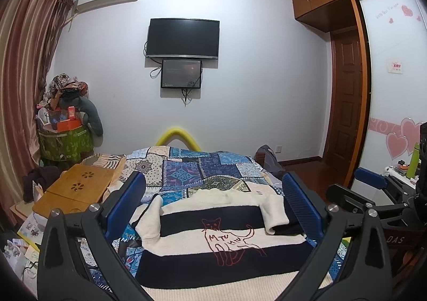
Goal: Fold small clothes
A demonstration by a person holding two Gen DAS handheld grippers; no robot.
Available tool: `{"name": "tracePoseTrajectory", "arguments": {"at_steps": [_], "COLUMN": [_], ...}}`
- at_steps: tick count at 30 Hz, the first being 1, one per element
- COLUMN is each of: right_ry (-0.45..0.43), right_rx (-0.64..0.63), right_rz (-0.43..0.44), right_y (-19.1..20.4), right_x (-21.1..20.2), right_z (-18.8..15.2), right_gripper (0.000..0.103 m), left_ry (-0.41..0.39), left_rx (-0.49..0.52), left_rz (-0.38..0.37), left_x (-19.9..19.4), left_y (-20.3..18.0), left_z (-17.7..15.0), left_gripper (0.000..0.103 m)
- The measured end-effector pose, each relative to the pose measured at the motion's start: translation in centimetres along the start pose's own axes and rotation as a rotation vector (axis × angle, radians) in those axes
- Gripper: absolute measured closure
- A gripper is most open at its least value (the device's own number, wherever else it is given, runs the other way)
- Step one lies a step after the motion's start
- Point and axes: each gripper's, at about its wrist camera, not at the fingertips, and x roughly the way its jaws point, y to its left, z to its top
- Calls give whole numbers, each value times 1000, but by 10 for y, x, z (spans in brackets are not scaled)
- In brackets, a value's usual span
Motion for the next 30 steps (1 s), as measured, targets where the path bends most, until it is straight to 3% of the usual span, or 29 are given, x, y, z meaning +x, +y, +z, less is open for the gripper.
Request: {"name": "tracePoseTrajectory", "arguments": {"at_steps": [30], "right_ry": [3], "right_rx": [5], "right_rz": [-7], "right_y": [-3], "right_x": [2], "right_z": [1], "right_gripper": [0], "left_ry": [4], "left_rx": [0], "left_rz": [-3], "left_x": [4], "left_y": [2], "left_z": [-2], "left_gripper": [0]}}
